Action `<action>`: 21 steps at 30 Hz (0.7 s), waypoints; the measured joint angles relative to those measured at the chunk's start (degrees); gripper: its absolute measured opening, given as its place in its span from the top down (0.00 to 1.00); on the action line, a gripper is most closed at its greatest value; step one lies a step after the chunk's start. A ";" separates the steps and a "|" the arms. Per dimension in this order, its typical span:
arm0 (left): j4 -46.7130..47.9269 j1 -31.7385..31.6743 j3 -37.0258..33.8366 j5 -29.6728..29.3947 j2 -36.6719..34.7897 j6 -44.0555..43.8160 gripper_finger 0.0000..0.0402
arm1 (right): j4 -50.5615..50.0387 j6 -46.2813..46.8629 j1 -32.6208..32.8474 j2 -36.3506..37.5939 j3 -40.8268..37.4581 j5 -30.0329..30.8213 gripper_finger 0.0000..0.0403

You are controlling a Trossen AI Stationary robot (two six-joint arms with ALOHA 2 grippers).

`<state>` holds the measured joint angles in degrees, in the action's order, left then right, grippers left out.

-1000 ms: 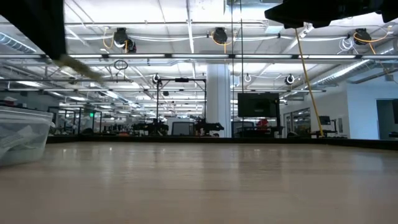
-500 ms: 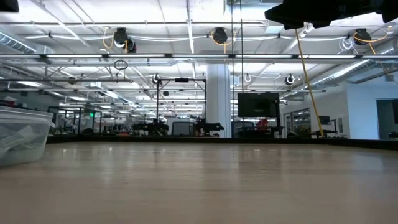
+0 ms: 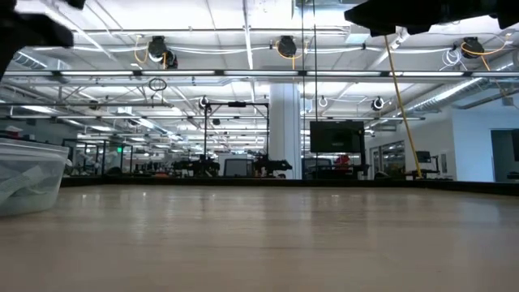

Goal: Pick and place Stevia / Truvia into bins
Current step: Return to Home Position

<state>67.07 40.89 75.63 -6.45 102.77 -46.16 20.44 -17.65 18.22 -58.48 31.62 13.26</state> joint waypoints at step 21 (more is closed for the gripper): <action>3.20 -6.79 -4.52 -36.83 -48.03 16.21 0.75 | -28.19 9.95 -5.48 28.93 -2.00 -0.04 0.77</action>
<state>70.27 34.10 71.11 -43.28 54.73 -29.95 -7.75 -7.70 12.74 -29.55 29.61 13.21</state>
